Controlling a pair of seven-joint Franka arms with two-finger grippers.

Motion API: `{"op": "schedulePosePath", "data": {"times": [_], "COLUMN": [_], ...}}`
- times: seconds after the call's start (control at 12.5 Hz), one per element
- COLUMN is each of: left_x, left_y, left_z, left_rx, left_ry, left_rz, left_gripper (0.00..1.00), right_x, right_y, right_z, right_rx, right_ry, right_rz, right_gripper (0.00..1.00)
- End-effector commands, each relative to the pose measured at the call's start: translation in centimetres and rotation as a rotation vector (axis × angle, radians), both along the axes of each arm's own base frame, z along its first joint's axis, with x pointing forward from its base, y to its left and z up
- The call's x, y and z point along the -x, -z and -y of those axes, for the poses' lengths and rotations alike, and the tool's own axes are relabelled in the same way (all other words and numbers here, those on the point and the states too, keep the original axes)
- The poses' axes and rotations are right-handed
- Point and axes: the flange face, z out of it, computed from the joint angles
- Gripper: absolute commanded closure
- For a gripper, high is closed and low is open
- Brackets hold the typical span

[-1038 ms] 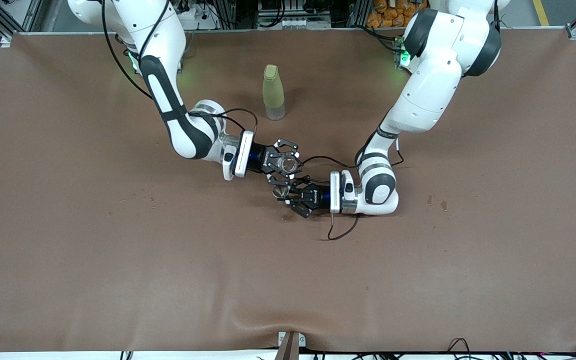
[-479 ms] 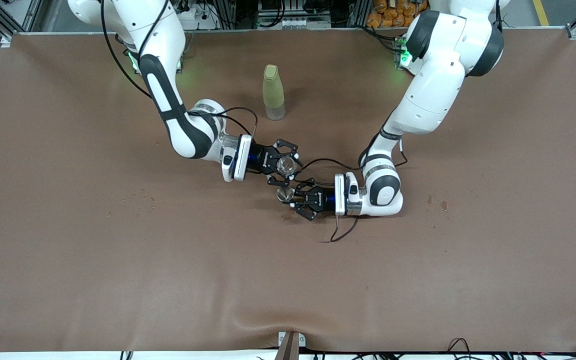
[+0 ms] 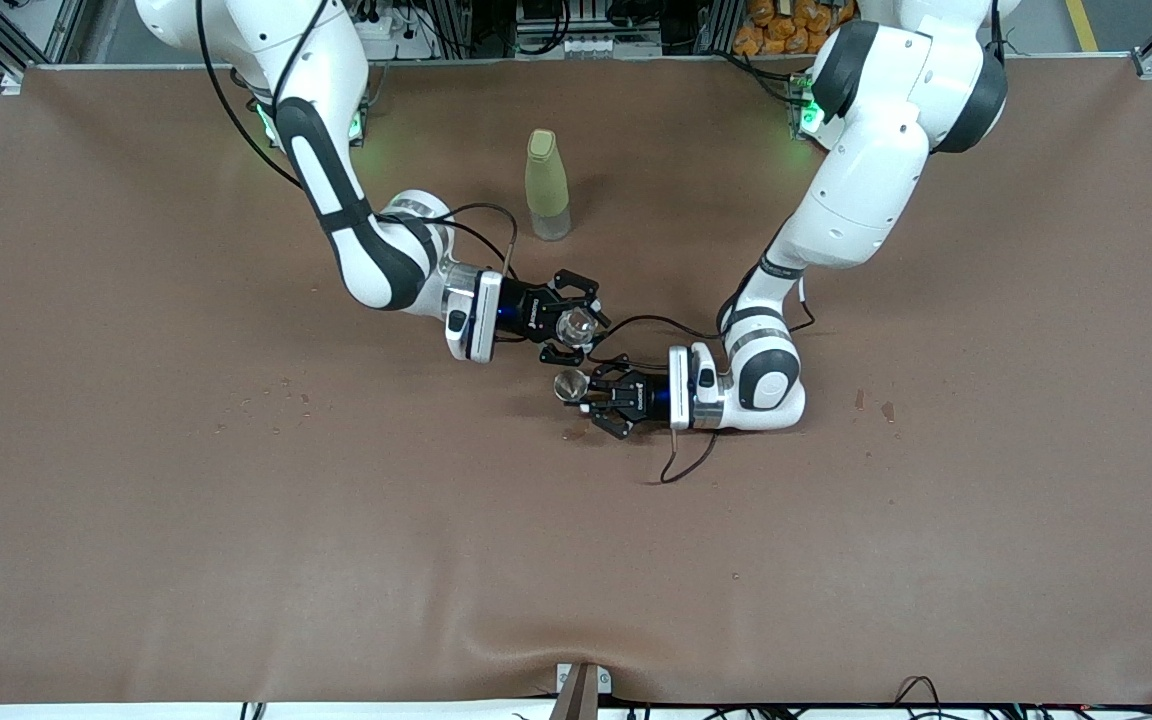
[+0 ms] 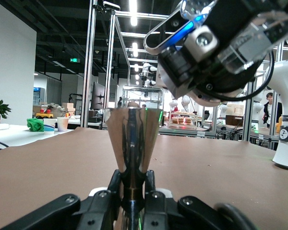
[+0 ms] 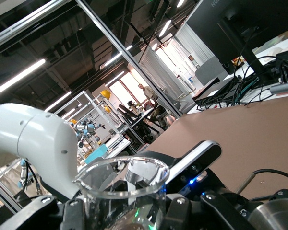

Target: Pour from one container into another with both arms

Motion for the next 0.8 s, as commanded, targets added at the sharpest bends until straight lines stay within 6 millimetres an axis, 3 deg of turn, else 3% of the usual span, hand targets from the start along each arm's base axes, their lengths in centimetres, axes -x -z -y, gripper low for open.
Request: {"op": "schedulePosePath", "data": {"times": [0.0, 0.72], "left_x": [0.45, 1.13], "left_y": [-0.28, -0.1], "left_z": [-0.39, -0.83], "left_rx": [0.011, 0.007], "left_ry": [0.004, 0.048], "left_rz": [0.011, 0.004], "left_gripper": [1.0, 1.0], "right_x": [1.18, 1.41], "right_y": [-1.03, -1.87], "right_z": [0.55, -0.21], "right_rx": [-0.013, -0.082], "right_ry": [0.013, -0.005], "right_rz": [-0.084, -0.269], "right_gripper": [1.0, 1.0]}}
